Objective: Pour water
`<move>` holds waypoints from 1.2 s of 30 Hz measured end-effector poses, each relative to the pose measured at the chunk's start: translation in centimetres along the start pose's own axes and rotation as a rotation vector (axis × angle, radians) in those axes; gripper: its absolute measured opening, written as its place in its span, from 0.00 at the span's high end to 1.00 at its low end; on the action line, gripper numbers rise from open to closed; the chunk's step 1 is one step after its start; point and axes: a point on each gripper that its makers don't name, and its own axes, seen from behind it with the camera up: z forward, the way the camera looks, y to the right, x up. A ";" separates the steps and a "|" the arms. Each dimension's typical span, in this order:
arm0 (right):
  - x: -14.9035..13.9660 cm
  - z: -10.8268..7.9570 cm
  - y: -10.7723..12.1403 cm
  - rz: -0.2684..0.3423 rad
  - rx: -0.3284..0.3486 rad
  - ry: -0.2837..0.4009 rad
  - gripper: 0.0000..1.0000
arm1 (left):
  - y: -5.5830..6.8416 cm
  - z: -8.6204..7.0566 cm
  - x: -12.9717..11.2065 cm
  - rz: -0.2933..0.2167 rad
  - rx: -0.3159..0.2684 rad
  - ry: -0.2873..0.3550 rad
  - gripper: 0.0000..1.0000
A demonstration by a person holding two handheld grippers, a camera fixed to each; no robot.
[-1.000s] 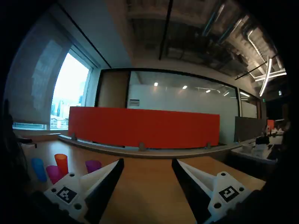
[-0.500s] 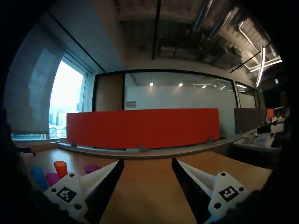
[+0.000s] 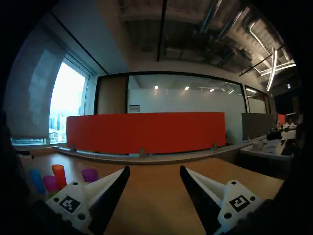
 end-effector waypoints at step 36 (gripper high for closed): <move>-5.4 1.1 1.4 -0.021 0.010 -0.096 0.01 | -0.1 -0.1 0.0 0.000 0.000 0.000 0.13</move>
